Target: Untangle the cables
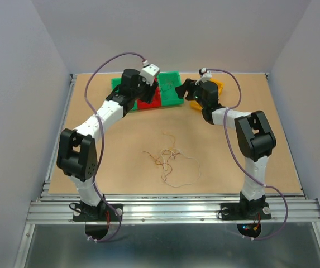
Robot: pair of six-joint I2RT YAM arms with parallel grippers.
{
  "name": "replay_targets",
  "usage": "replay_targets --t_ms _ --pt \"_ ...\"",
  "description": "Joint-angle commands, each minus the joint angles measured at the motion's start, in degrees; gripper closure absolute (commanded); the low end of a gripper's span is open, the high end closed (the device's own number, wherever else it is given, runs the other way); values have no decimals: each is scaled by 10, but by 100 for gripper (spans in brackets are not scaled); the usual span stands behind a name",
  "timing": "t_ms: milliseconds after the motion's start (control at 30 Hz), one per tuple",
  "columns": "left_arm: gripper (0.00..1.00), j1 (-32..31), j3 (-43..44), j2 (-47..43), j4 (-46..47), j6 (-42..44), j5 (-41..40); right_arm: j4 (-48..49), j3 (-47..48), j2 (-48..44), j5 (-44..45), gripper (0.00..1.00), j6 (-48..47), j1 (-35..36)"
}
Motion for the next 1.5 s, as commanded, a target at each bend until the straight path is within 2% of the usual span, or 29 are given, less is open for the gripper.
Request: replay_targets --t_ms 0,133,267,300,367,400,433,633,800,1033,1167,1467 --pt "39 49 -116 -90 106 -31 44 53 77 26 -54 26 -14 -4" --pt "39 64 -204 -147 177 -34 43 54 132 64 -73 37 -4 -4" --pt "39 71 -249 -207 194 -26 21 54 202 109 -119 62 21 -3" --pt "39 73 -258 -218 199 -28 22 54 212 116 -129 75 35 -2" --pt "39 73 -277 -241 220 -29 24 54 232 139 -150 88 51 -3" --pt "39 73 -292 -247 224 -29 25 53 245 145 -155 97 63 -3" --pt "39 73 -297 -250 232 -30 25 53 250 150 -156 99 68 -3" --pt "40 74 -291 -225 228 -29 25 41 282 184 -162 100 95 -2" --pt "40 74 -282 -202 224 -29 27 -8 329 224 -134 99 94 2" --pt "40 75 -280 -201 224 -27 27 -214 486 304 -53 99 34 20" --pt "40 76 -281 -201 224 -25 26 -280 497 308 7 99 -1 35" --pt "40 76 -278 -197 216 -25 36 -446 559 338 32 100 -62 41"
